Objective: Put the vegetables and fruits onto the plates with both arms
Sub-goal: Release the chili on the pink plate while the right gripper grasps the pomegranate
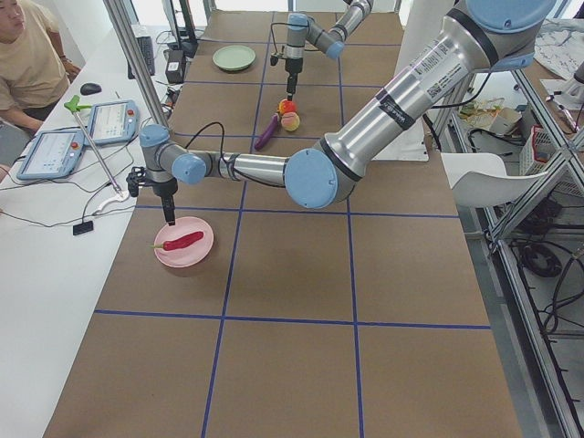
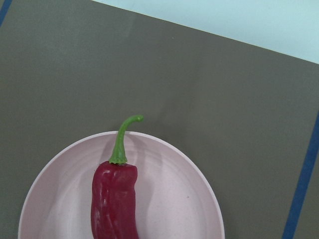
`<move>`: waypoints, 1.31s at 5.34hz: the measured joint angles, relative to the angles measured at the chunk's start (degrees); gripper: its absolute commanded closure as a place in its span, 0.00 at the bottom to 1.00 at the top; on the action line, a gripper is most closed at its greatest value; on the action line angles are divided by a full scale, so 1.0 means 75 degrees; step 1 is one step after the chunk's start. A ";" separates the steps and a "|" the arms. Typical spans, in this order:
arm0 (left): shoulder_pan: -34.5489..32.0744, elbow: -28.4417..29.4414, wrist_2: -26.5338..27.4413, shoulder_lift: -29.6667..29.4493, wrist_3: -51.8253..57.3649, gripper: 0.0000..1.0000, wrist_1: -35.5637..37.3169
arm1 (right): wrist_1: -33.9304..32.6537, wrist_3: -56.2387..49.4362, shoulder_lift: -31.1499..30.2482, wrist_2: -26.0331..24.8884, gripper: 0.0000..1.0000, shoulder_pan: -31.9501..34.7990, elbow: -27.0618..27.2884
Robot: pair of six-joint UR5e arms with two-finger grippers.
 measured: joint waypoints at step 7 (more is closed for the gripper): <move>0.0242 -0.0690 -0.0013 0.0082 -0.0297 0.00 0.0283 | 0.0287 0.0293 0.0340 -0.0144 1.00 0.0013 -0.0805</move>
